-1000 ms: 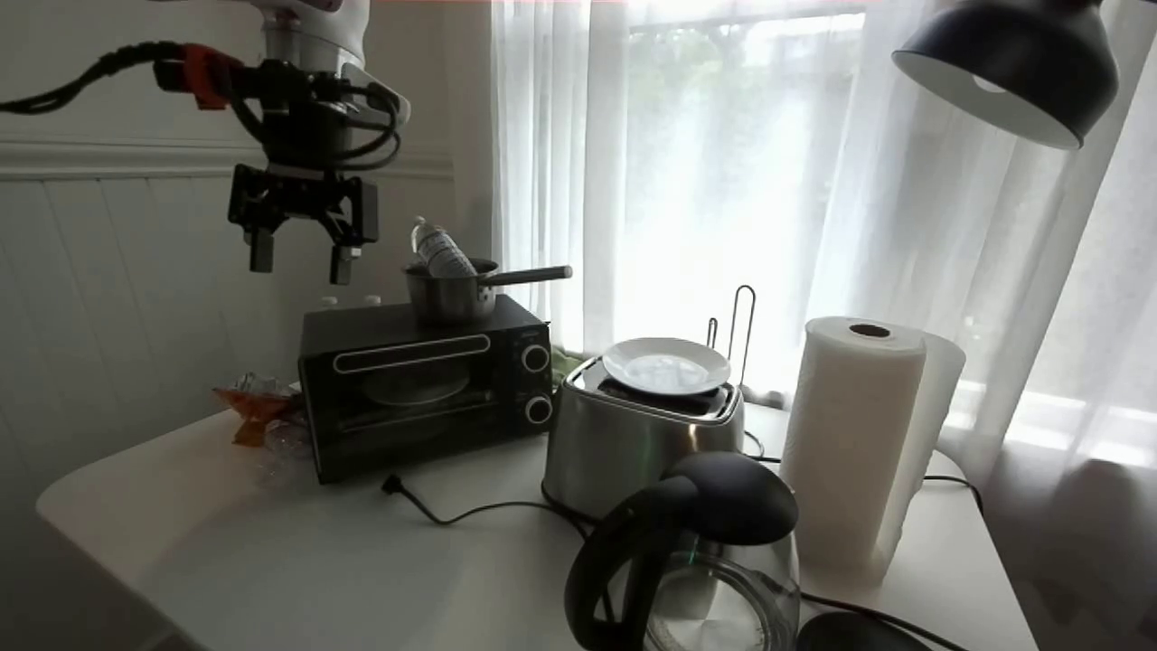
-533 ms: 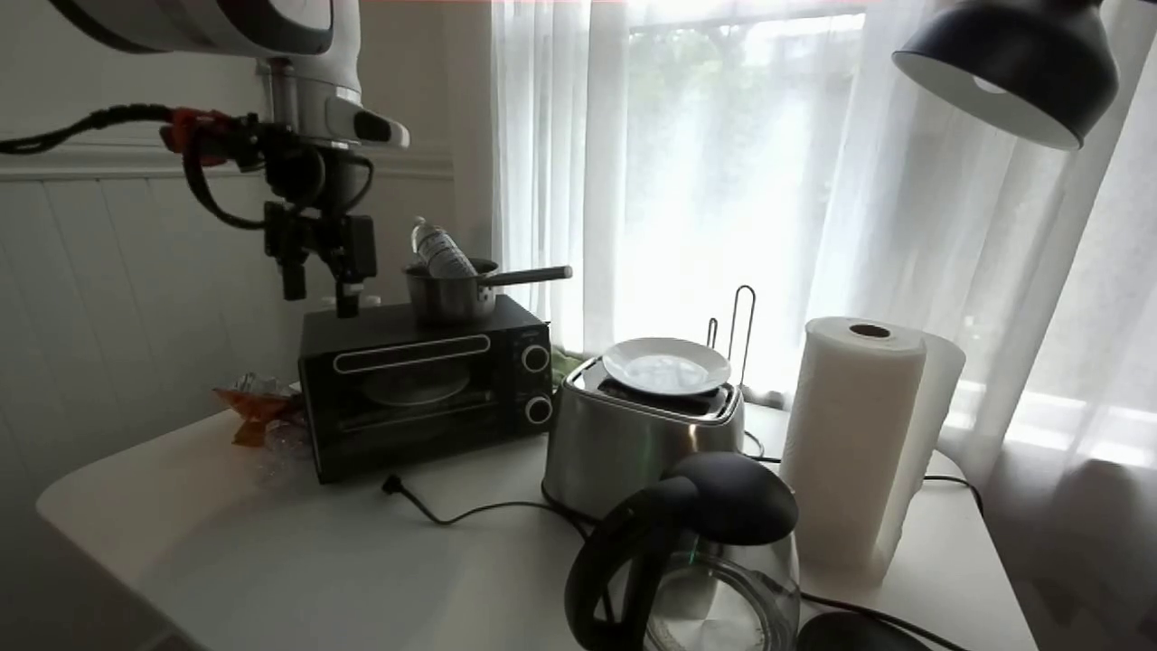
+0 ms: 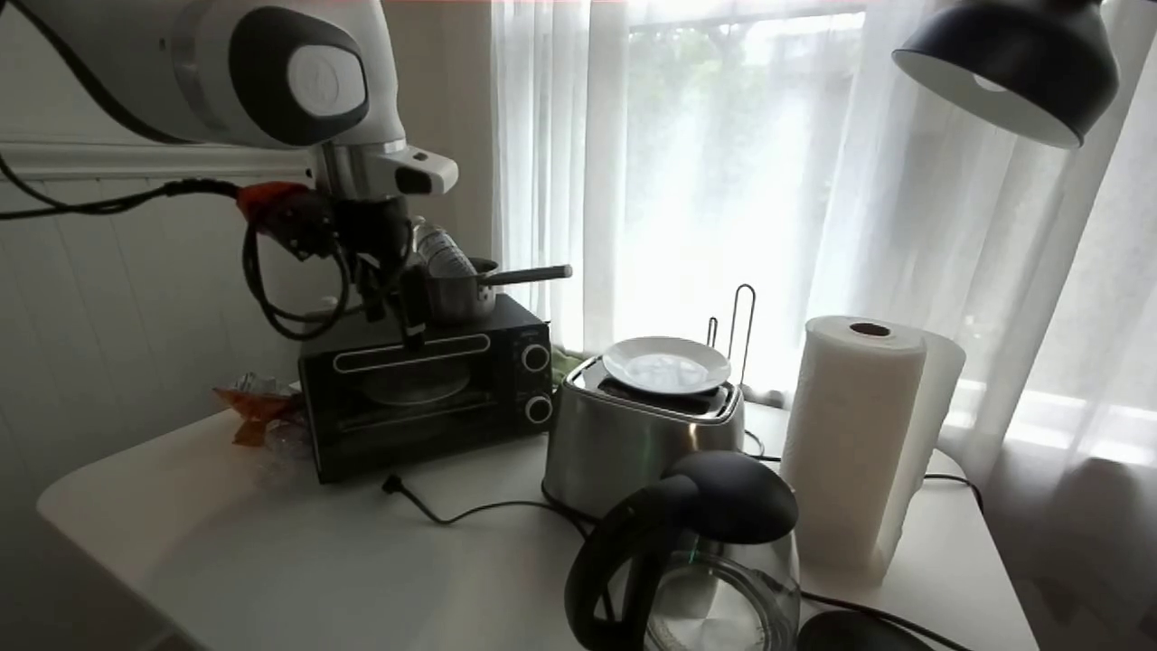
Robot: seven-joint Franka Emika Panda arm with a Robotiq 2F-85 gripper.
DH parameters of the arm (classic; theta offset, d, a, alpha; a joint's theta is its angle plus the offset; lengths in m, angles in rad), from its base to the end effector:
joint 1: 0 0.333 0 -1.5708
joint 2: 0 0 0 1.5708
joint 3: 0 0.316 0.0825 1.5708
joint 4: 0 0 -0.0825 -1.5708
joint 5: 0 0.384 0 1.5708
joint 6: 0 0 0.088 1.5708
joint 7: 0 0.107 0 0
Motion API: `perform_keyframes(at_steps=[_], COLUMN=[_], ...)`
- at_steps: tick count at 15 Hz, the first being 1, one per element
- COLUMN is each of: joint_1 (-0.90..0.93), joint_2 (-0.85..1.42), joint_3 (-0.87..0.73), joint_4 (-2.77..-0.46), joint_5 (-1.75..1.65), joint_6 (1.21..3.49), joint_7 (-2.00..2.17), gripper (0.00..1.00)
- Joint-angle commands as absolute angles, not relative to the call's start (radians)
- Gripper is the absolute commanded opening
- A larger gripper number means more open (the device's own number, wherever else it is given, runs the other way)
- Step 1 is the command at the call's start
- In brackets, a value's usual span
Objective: Open the toaster oven.
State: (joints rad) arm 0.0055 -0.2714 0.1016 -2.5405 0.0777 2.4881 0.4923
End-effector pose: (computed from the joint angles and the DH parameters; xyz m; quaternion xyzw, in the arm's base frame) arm 0.4486 0.0477 0.3899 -0.9697 0.2181 -0.1002 0.0447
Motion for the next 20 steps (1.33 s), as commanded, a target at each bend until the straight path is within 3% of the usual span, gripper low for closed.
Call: perform_keyframes(at_steps=[1, 20], joint_1=[-0.003, 0.030], joint_2=[-0.258, -0.029], joint_3=[0.107, 0.086], joint_4=[-2.540, -2.471], joint_5=[0.080, 0.275], joint_6=[2.507, 2.722], joint_7=[0.503, 0.539], gripper=[1.00, 1.00])
